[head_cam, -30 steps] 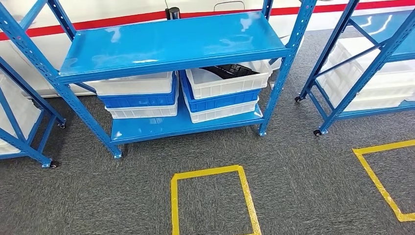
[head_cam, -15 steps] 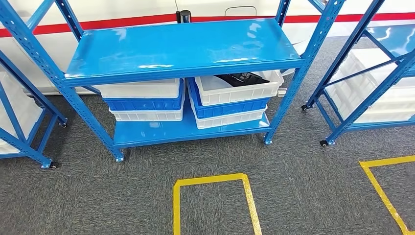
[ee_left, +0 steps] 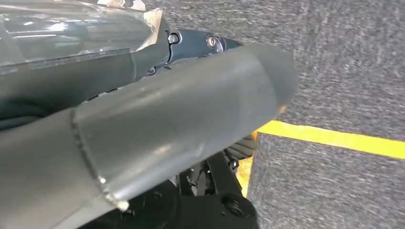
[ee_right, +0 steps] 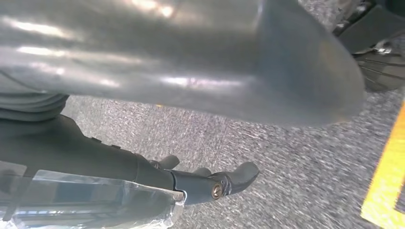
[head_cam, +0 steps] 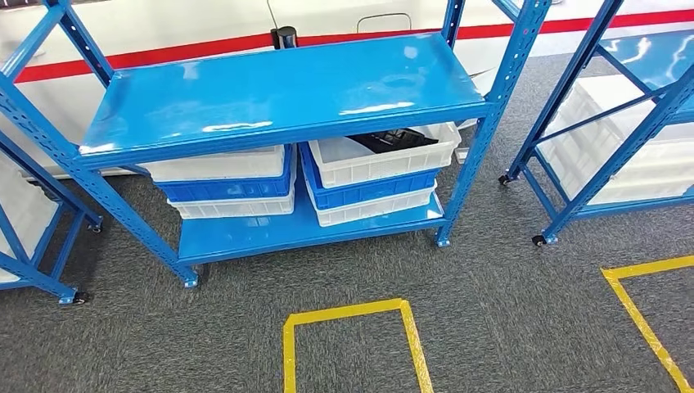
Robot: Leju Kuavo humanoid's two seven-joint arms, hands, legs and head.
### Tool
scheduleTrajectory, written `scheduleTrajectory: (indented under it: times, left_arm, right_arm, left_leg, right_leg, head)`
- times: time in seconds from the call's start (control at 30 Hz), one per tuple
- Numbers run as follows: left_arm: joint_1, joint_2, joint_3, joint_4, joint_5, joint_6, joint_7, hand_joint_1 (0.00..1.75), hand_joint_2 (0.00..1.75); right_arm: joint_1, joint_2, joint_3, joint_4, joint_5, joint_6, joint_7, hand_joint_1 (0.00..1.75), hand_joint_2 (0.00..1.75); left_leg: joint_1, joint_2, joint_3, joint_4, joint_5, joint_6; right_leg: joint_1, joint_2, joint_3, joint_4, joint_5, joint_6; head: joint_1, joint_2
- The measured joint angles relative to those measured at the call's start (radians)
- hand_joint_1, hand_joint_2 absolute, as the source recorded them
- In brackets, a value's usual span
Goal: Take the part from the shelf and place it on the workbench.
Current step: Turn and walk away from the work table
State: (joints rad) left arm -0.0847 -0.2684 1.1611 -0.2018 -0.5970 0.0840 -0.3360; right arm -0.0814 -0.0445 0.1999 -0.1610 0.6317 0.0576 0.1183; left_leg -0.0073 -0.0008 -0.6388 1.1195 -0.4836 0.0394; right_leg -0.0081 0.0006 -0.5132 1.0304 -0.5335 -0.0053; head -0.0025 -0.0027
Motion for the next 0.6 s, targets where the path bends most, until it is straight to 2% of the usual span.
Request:
scheduleTrajectory:
  times: [0.03,0.07,0.13,0.2,0.23,0.3,0.37,0.4,0.43,0.5,0.53,0.57,0.6]
  left_arm:
    - [-0.001,0.001,0.000,0.000,0.000,0.000,0.000,0.00,0.00]
    - [-0.002,0.002,-0.001,0.000,0.000,0.000,0.000,0.00,0.00]
    - [-0.001,0.002,-0.001,0.000,0.000,-0.001,0.000,0.00,0.00]
    - [0.001,0.002,-0.002,0.000,-0.001,-0.003,0.000,0.00,0.00]
    - [0.001,0.002,-0.002,0.000,-0.001,-0.004,0.000,0.00,0.00]
    - [-0.001,0.001,-0.004,0.000,-0.003,-0.008,0.000,0.00,0.00]
    - [0.001,0.000,-0.007,0.001,-0.005,-0.010,0.000,0.00,0.00]
    - [0.002,-0.001,-0.009,0.001,-0.006,-0.011,0.000,0.00,0.00]
    - [0.003,-0.002,-0.010,0.001,-0.007,-0.012,0.000,0.00,0.00]
    - [0.004,-0.001,-0.011,0.001,-0.007,-0.017,0.000,0.00,0.00]
    - [0.004,0.000,-0.012,0.001,-0.008,-0.019,0.000,0.00,0.00]
    - [0.003,0.001,-0.012,0.001,-0.008,-0.020,0.000,0.00,0.00]
    - [0.003,0.002,-0.013,0.001,-0.008,-0.021,0.000,0.00,0.00]
  right_arm:
    - [-0.002,0.002,0.000,0.000,0.000,0.000,0.000,0.00,0.00]
    - [-0.003,0.004,0.000,0.000,0.000,-0.001,0.000,0.00,0.00]
    - [-0.005,0.006,-0.001,-0.001,0.000,-0.001,0.000,0.00,0.00]
    - [-0.004,0.008,-0.001,-0.002,0.000,-0.002,0.001,0.00,0.00]
    - [-0.005,0.008,-0.002,-0.002,0.000,-0.002,0.001,0.00,0.00]
    - [-0.008,0.006,-0.003,-0.002,-0.001,-0.002,0.001,0.00,0.00]
    - [-0.006,0.001,-0.005,-0.001,-0.001,-0.002,0.001,0.00,0.00]
    - [-0.003,-0.001,-0.006,-0.001,-0.001,-0.002,0.002,0.00,0.00]
    - [0.001,-0.002,-0.006,-0.001,-0.002,-0.002,0.002,0.00,0.00]
    - [0.006,-0.002,-0.008,-0.001,-0.002,-0.002,0.002,0.00,0.00]
    - [0.007,-0.002,-0.008,-0.001,-0.002,-0.002,0.002,0.00,0.00]
    - [0.007,-0.001,-0.009,-0.001,-0.003,-0.002,0.002,0.00,0.00]
    - [0.008,-0.001,-0.009,-0.001,-0.003,-0.003,0.002,0.00,0.00]
  left_leg:
    - [-0.008,0.000,0.017,-0.047,0.017,0.013]
    - [-0.015,0.000,0.028,-0.072,0.017,0.024]
    - [-0.024,-0.005,0.044,-0.103,0.005,0.037]
    - [-0.019,-0.006,0.077,-0.135,0.019,0.049]
    - [-0.015,-0.005,0.093,-0.144,0.024,0.054]
    - [-0.010,-0.004,0.108,-0.149,0.021,0.055]
    - [-0.004,-0.005,0.114,-0.149,0.011,0.049]
    - [0.001,-0.007,0.120,-0.148,0.005,0.042]
    - [0.007,-0.010,0.129,-0.147,-0.003,0.034]
    - [0.018,-0.013,0.148,-0.140,-0.023,0.013]
    - [0.020,-0.013,0.156,-0.134,-0.034,0.003]
    - [0.019,-0.012,0.160,-0.129,-0.046,-0.006]
    - [0.018,-0.011,0.164,-0.124,-0.055,-0.014]
  right_leg:
    - [-0.001,0.000,0.005,-0.004,-0.006,0.003]
    - [-0.004,0.000,0.010,-0.010,-0.010,0.009]
    - [-0.006,-0.002,0.031,-0.012,-0.003,0.026]
    - [-0.005,-0.003,0.046,0.008,-0.005,0.038]
    - [-0.005,-0.002,0.035,0.035,-0.017,0.039]
    - [-0.007,-0.001,-0.031,0.145,-0.063,0.036]
    - [-0.011,-0.001,-0.109,0.246,-0.097,0.043]
    - [-0.015,-0.001,-0.128,0.253,-0.094,0.053]
    - [-0.020,-0.001,-0.128,0.222,-0.070,0.070]
    - [-0.036,-0.004,-0.098,0.094,0.010,0.108]
    - [-0.040,-0.008,-0.084,0.041,0.035,0.112]
    - [-0.041,-0.011,-0.074,0.011,0.050,0.105]
    - [-0.040,-0.013,-0.072,0.001,0.052,0.089]
  head:
    - [0.002,0.000]
    - [0.004,0.000]
    - [0.003,0.000]
    - [0.001,0.000]
    - [0.001,0.000]
    - [0.002,0.000]
    - [0.001,0.000]
    - [0.002,0.000]
    - [0.002,0.000]
    - [0.005,0.000]
    - [0.008,0.000]
    - [0.009,0.000]
    - [0.010,0.000]
